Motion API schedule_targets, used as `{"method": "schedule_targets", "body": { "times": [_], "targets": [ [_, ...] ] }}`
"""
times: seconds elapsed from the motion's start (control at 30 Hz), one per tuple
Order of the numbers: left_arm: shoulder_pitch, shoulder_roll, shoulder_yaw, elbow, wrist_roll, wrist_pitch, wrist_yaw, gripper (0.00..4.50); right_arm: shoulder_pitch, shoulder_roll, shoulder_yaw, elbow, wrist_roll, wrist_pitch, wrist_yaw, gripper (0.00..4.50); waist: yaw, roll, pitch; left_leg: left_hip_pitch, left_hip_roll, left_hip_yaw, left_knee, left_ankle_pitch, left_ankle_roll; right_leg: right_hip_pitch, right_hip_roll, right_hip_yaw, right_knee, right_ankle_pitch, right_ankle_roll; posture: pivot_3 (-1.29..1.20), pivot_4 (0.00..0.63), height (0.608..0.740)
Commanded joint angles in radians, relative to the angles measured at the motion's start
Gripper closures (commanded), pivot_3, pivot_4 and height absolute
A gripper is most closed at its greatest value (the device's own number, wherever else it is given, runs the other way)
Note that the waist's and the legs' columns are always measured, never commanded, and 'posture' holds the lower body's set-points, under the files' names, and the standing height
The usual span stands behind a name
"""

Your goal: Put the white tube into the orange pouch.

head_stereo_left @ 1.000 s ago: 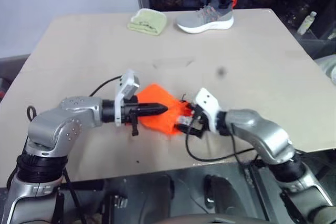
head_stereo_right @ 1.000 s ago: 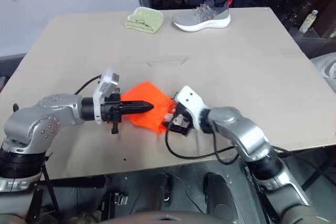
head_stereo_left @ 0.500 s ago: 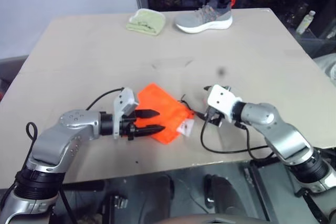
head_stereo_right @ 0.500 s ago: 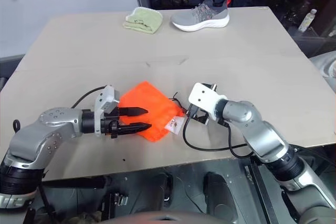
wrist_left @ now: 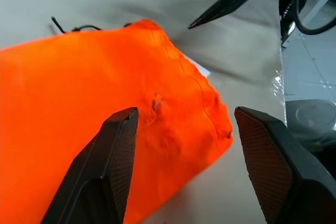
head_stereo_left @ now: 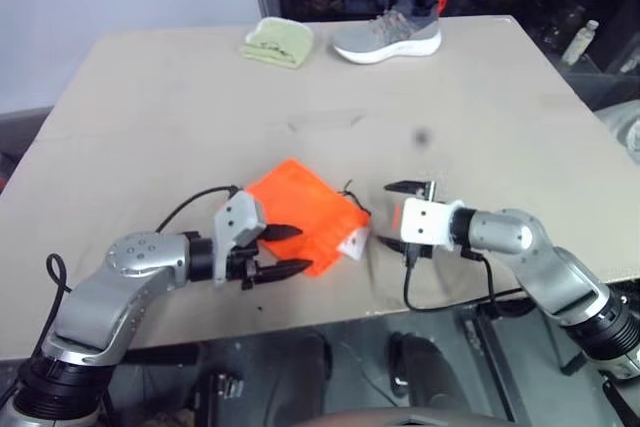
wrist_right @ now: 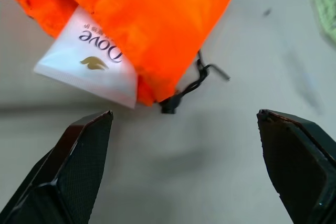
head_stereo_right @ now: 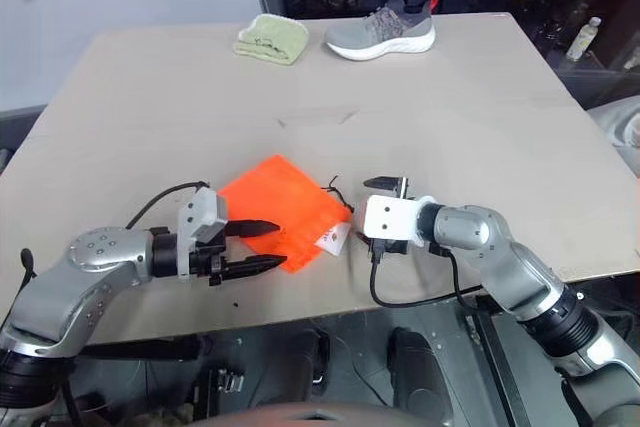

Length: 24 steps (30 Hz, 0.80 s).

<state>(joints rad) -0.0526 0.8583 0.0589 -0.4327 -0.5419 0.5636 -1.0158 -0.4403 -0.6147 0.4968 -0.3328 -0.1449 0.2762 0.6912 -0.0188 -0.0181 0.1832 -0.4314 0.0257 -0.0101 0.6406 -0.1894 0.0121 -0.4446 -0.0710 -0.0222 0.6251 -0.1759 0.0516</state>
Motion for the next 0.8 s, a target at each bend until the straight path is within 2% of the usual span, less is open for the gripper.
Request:
{"method": "schedule_targets", "body": {
  "times": [0.03, 0.1, 0.17, 0.2, 0.3, 0.37, 0.4, 0.5, 0.53, 0.63, 0.8],
  "targets": [
    [0.029, 0.002, 0.042, -0.042, -0.007, -0.020, 0.009, 1.45, -0.038, 0.082, -0.009, 0.073, -0.056, -0.050, -0.065, 0.26, 0.001, 0.000, 0.000, 0.000, 0.001, 0.000, 0.000, 0.000, 0.000, -0.001, 0.000, 0.000, 0.000, 0.000, 0.000, 0.00, 0.150, 0.740],
    [0.055, 0.005, 0.059, -0.046, -0.006, -0.027, 0.009, 1.44, -0.036, 0.101, -0.007, 0.100, -0.066, -0.074, -0.054, 0.77, 0.004, 0.000, 0.000, -0.001, 0.000, 0.001, 0.000, 0.000, 0.000, -0.001, 0.000, 0.000, 0.001, 0.001, -0.002, 0.00, 0.150, 0.740],
    [0.080, 0.007, 0.075, -0.048, -0.006, -0.034, 0.009, 1.44, -0.019, 0.100, 0.007, 0.103, -0.073, -0.102, -0.026, 1.77, 0.010, 0.000, 0.000, -0.002, -0.001, 0.001, 0.000, 0.000, 0.000, -0.001, 0.000, 0.001, 0.001, 0.002, -0.002, 0.00, 0.150, 0.740],
    [0.089, 0.007, 0.081, -0.047, -0.004, -0.038, 0.009, 1.44, -0.010, 0.104, 0.008, 0.103, -0.076, -0.108, -0.023, 2.12, 0.010, 0.000, 0.000, -0.002, -0.001, 0.001, 0.000, 0.000, 0.000, -0.001, 0.000, 0.001, 0.001, 0.002, -0.002, 0.00, 0.150, 0.740],
    [0.110, 0.004, 0.097, -0.051, -0.005, -0.042, 0.012, 1.44, 0.005, 0.110, 0.002, 0.106, -0.087, -0.133, -0.017, 2.12, 0.009, -0.001, 0.000, -0.002, -0.001, 0.002, 0.000, 0.000, -0.001, -0.002, 0.000, 0.003, 0.000, 0.002, -0.002, 0.00, 0.150, 0.740],
    [0.128, 0.002, 0.105, -0.053, -0.004, -0.050, 0.013, 1.44, 0.012, 0.126, -0.016, 0.117, -0.090, -0.142, -0.036, 2.55, 0.007, -0.001, 0.000, -0.002, -0.001, 0.003, 0.000, 0.000, -0.001, -0.002, 0.000, 0.003, 0.000, 0.002, -0.002, 0.00, 0.150, 0.740],
    [0.139, 0.000, 0.108, -0.053, -0.002, -0.055, 0.014, 1.44, 0.011, 0.134, -0.024, 0.122, -0.086, -0.147, -0.040, 2.87, 0.005, -0.001, -0.001, -0.002, -0.001, 0.003, 0.000, 0.000, -0.001, -0.002, 0.000, 0.003, 0.000, 0.002, -0.002, 0.00, 0.150, 0.740],
    [0.166, -0.007, 0.121, -0.052, -0.005, -0.064, 0.018, 1.44, 0.000, 0.165, -0.054, 0.127, -0.049, -0.138, -0.037, 4.24, 0.004, -0.001, -0.001, -0.001, 0.000, 0.003, 0.000, 0.000, -0.001, -0.002, 0.000, 0.003, 0.001, 0.002, -0.002, 0.00, 0.150, 0.740],
    [0.176, -0.011, 0.125, -0.049, -0.004, -0.071, 0.019, 1.44, -0.007, 0.171, -0.062, 0.125, -0.036, -0.135, -0.027, 4.41, 0.005, -0.001, -0.001, 0.000, 0.000, 0.003, 0.000, 0.000, -0.001, -0.002, 0.001, 0.003, 0.001, 0.002, -0.002, 0.00, 0.150, 0.740],
    [0.192, -0.040, 0.134, -0.051, -0.006, -0.079, 0.051, 1.44, -0.040, 0.215, -0.097, 0.121, 0.027, -0.077, 0.000, 4.41, 0.006, -0.001, -0.001, -0.001, 0.000, 0.003, 0.000, 0.000, -0.001, -0.002, 0.001, 0.003, 0.001, 0.002, -0.002, 0.00, 0.150, 0.740],
    [0.175, -0.127, 0.109, -0.151, -0.006, -0.043, 0.189, 1.44, -0.164, 0.352, -0.197, 0.097, 0.161, 0.215, -0.024, 4.41, 0.004, -0.001, -0.001, -0.001, 0.001, 0.003, 0.000, 0.000, -0.001, -0.002, 0.001, 0.004, 0.002, 0.004, -0.004, 0.00, 0.150, 0.740]
  ]
}}
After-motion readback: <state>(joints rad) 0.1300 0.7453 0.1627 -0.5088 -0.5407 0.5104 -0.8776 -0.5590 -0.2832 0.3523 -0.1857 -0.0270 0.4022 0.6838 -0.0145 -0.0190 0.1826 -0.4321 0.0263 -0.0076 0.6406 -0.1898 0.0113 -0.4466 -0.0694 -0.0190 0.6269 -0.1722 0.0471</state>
